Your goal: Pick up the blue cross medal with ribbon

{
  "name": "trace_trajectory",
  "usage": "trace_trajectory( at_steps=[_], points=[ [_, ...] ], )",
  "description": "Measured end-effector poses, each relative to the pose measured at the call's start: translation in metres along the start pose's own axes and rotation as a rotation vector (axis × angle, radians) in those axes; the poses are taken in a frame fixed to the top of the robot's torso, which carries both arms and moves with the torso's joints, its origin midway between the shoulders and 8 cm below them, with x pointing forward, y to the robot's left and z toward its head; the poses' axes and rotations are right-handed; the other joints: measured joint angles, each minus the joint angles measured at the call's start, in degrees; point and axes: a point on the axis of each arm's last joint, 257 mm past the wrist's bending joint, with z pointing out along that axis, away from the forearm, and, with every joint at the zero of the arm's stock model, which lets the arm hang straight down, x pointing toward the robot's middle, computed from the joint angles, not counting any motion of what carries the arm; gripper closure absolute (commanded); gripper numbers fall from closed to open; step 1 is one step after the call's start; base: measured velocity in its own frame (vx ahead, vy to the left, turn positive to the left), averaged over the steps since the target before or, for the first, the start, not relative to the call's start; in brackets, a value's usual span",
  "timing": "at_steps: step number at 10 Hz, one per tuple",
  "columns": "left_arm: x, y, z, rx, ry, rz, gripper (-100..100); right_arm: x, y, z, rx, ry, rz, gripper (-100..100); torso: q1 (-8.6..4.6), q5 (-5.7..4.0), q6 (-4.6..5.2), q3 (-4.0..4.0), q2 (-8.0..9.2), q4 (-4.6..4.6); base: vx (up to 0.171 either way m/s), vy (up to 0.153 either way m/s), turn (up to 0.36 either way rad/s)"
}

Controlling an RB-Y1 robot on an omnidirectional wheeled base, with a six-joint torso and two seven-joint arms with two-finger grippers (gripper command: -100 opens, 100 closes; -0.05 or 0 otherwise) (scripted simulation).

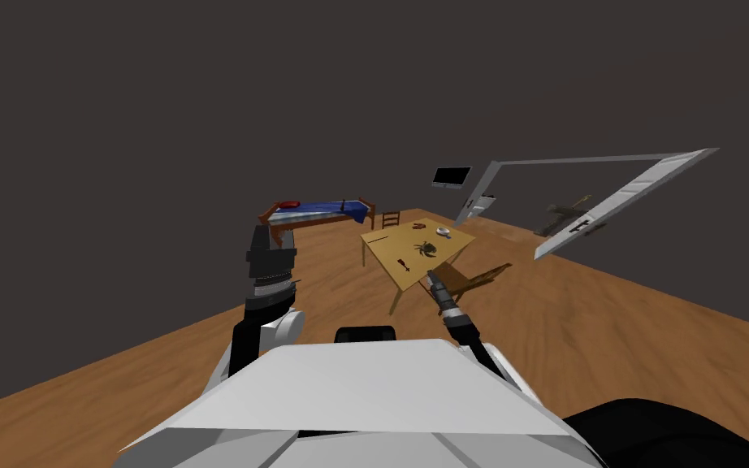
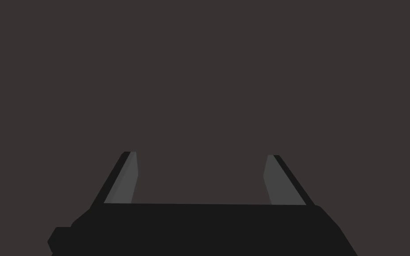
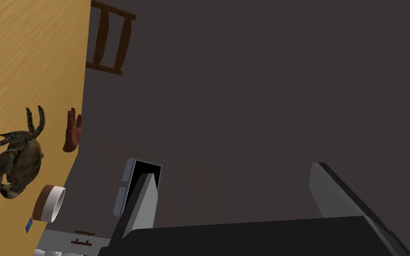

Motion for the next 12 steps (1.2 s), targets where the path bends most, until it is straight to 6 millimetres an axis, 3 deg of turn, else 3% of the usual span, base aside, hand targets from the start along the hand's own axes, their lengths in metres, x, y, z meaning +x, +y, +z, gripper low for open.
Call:
trace_trajectory(
  at_steps=[6, 9, 10, 12],
  points=[
    [0.0, 0.0, 0.0, 0.0, 0.0, 0.0, 0, 0.01, -0.096, -0.046, 0.25, 0.136, -0.197, -100, -0.19, -0.05, 0.02, -0.13, -0.22, -0.05, 0.044, 0.059, 0.179],
    [0.0, 0.0, 0.0, 0.0, 0.0, 0.0, 0, 0.007, -0.161, -0.088, 0.416, 0.241, -0.341, -100, -0.23, -0.04, 0.01, -0.32, -0.56, -0.12, 0.136, 0.038, 0.278],
    [0.0, 0.0, 0.0, 0.0, 0.0, 0.0, 0, 0.011, -0.184, -0.112, 0.475, 0.279, -0.388, -100, -0.27, -0.06, 0.04, -0.36, -0.62, -0.14, 0.103, 0.006, 0.074],
    [0.0, 0.0, 0.0, 0.0, 0.0, 0.0, 0, 0.007, -0.198, -0.129, 0.53, 0.324, -0.447, -100, -0.3, -0.06, 0.02, -0.26, -0.44, -0.1, 0.114, -0.005, 0.229]
  ],
)
